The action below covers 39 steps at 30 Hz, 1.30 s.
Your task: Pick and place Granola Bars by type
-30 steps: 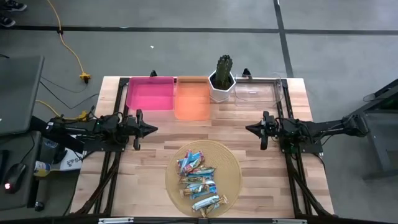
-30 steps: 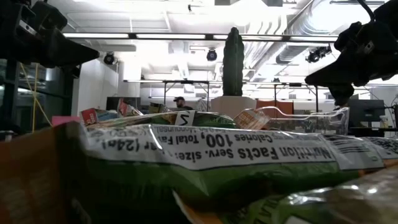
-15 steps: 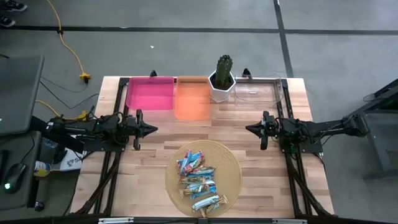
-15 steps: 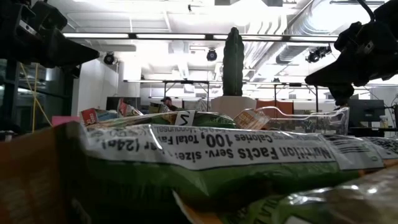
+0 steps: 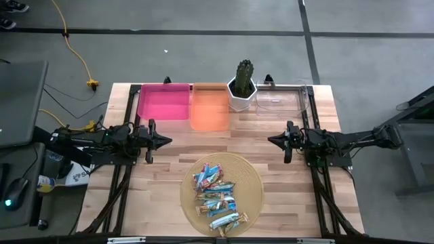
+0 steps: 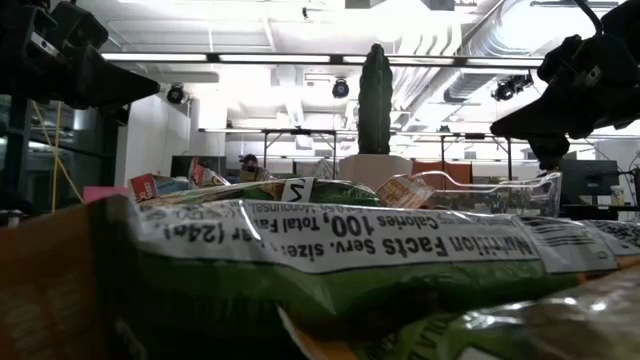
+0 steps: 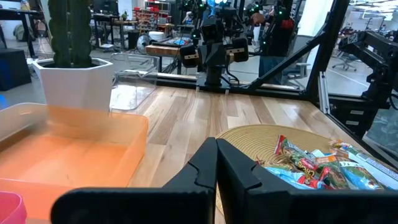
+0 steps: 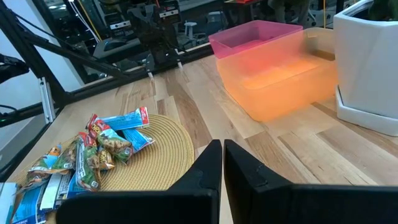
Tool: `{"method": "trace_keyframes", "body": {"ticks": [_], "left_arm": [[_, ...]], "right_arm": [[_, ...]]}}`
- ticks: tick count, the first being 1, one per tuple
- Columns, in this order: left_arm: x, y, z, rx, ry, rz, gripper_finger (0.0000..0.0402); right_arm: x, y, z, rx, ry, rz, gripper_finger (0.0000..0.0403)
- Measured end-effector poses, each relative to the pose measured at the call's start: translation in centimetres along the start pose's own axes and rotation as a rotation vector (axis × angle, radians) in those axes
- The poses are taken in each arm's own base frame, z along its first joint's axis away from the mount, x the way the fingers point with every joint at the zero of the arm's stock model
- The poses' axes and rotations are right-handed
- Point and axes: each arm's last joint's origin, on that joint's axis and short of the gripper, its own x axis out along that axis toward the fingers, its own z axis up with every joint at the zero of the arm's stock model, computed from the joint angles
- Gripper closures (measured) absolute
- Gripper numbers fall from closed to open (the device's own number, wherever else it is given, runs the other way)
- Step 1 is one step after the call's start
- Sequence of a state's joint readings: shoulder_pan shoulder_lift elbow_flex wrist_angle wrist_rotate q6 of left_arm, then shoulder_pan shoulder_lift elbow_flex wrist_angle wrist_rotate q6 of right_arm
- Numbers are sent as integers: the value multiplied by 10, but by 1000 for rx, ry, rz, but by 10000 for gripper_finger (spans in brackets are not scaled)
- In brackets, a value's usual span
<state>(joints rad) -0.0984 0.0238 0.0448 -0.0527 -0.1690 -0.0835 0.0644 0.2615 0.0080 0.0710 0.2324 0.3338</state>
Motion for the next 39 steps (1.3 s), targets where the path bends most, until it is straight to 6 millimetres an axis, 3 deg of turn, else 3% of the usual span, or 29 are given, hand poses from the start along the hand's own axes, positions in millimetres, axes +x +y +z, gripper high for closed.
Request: {"method": "trace_keyframes", "body": {"ticks": [24,30,39], "left_arm": [[0,-1,3,-13,-40,-16,401],[0,-4,8,-188,-74,-147,401],[-8,-6,40,-450,-273,-232,401]], "right_arm": [[0,0,0,1,0,0,402],[0,0,0,0,0,0,402],[0,0,0,1,0,0,402]]}}
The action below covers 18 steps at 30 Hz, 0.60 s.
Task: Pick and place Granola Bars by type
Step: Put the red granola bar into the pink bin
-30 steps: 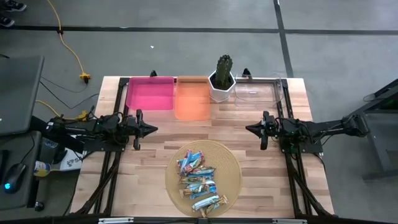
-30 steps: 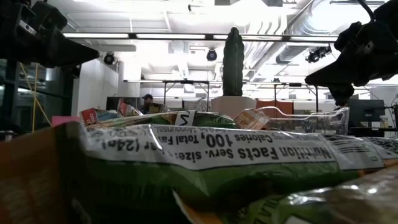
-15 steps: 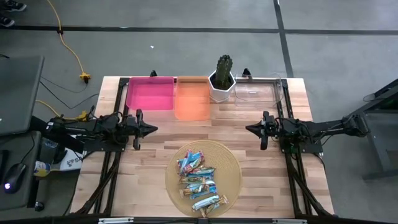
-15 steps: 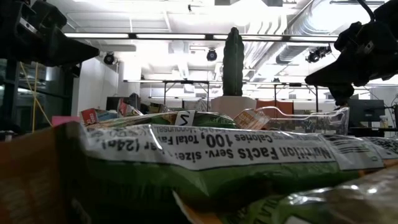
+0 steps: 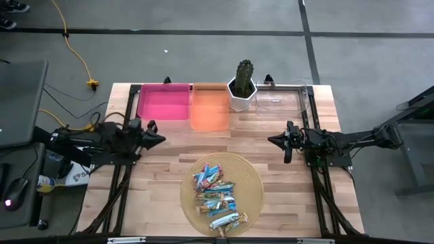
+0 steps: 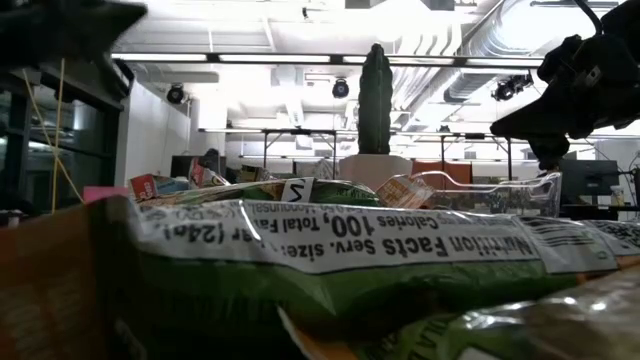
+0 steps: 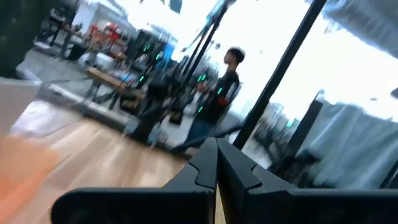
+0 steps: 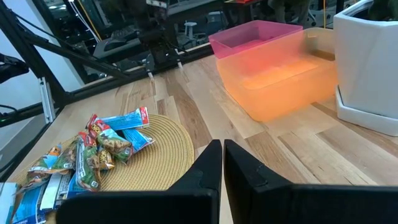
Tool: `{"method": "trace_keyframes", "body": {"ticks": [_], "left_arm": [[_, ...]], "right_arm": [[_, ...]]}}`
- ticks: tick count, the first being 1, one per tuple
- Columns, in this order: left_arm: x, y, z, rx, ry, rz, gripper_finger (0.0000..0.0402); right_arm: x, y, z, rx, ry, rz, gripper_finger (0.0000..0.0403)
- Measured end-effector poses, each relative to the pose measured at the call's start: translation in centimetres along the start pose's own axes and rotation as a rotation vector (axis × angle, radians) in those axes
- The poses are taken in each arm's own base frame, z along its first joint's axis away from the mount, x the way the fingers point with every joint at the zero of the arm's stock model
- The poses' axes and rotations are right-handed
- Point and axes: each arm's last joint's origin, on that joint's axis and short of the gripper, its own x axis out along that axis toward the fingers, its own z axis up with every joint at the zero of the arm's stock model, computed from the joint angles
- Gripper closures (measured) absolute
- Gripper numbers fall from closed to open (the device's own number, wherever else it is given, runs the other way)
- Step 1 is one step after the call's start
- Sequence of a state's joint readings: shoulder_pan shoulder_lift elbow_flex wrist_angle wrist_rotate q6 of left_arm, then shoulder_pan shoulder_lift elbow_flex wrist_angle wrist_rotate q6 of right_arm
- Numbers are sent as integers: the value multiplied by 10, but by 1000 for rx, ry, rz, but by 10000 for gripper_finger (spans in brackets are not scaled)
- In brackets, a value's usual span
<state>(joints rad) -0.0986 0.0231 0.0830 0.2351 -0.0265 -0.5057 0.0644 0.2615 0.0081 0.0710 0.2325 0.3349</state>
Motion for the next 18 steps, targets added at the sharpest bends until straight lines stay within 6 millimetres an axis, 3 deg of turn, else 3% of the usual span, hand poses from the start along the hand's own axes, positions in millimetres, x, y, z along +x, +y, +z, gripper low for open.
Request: {"method": "trace_keyframes", "body": {"ticks": [8,18], "left_arm": [[-3,-26,48,-24,-52,-1,394],[17,-53,99,73,313,235,389]], "right_arm": [[0,0,0,0,1,0,402],[0,0,0,0,0,0,402]]}}
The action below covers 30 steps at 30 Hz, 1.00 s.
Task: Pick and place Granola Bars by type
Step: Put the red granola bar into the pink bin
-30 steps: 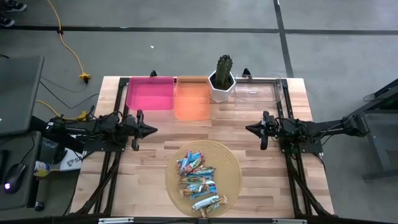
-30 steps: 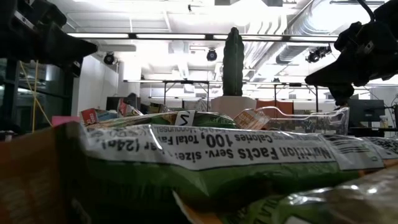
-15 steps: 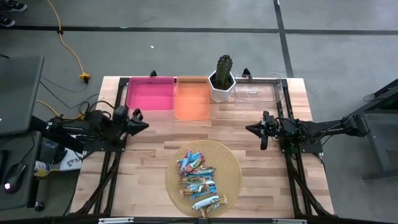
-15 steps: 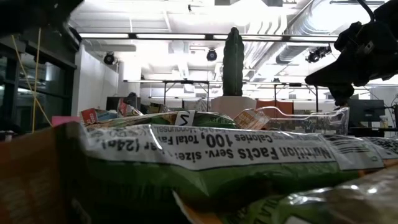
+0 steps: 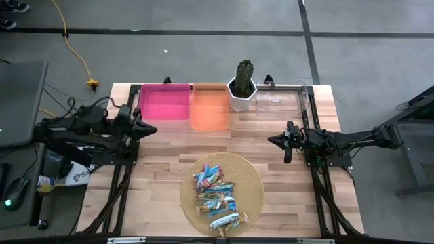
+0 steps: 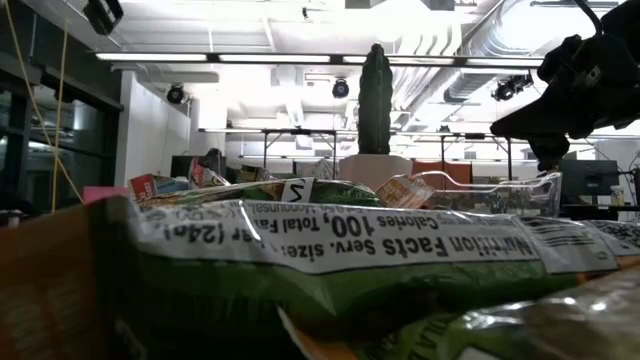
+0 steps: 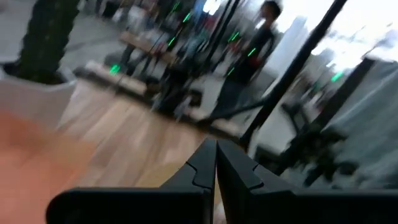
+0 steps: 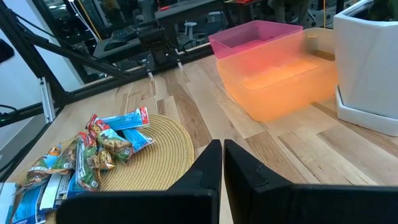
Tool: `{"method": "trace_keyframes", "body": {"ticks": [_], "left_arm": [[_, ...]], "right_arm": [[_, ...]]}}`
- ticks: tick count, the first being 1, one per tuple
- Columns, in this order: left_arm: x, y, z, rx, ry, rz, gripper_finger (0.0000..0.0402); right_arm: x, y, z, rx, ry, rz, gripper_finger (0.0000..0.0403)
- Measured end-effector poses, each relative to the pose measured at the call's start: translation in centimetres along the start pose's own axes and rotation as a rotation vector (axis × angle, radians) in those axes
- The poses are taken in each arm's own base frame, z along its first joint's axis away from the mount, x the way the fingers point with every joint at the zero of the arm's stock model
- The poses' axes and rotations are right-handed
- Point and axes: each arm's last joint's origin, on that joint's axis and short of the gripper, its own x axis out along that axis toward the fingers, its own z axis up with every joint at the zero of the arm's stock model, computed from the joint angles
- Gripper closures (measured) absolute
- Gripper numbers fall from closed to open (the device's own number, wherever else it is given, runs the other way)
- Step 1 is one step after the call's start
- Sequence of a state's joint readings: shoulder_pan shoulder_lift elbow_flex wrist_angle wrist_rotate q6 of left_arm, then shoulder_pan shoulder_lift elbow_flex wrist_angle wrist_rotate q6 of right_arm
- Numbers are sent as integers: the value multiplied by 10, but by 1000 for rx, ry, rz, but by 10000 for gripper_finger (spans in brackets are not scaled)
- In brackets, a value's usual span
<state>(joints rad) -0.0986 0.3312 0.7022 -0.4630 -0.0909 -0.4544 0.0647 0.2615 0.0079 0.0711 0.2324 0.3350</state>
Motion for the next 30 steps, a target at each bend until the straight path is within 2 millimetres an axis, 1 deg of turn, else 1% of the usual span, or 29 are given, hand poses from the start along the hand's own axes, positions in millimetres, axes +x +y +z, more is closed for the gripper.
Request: {"method": "trace_keyframes", "body": {"ticks": [3,8,11,18,24,27,30], "left_arm": [[9,-5,10,-40,131,101,389],[27,-12,21,-191,298,242,389],[39,-16,25,-241,391,279,389],[76,-24,28,-280,549,278,389],[109,-24,19,-333,659,359,389],[124,-25,8,-353,715,420,389],[141,-31,-8,-357,753,472,389]], "right_arm": [[0,0,0,-1,0,0,402],[0,0,0,-1,0,0,402],[0,0,0,1,0,-1,402],[0,0,0,-1,0,0,402],[0,0,0,-1,0,0,402],[0,0,0,0,0,0,402],[0,0,0,0,0,0,402]]}}
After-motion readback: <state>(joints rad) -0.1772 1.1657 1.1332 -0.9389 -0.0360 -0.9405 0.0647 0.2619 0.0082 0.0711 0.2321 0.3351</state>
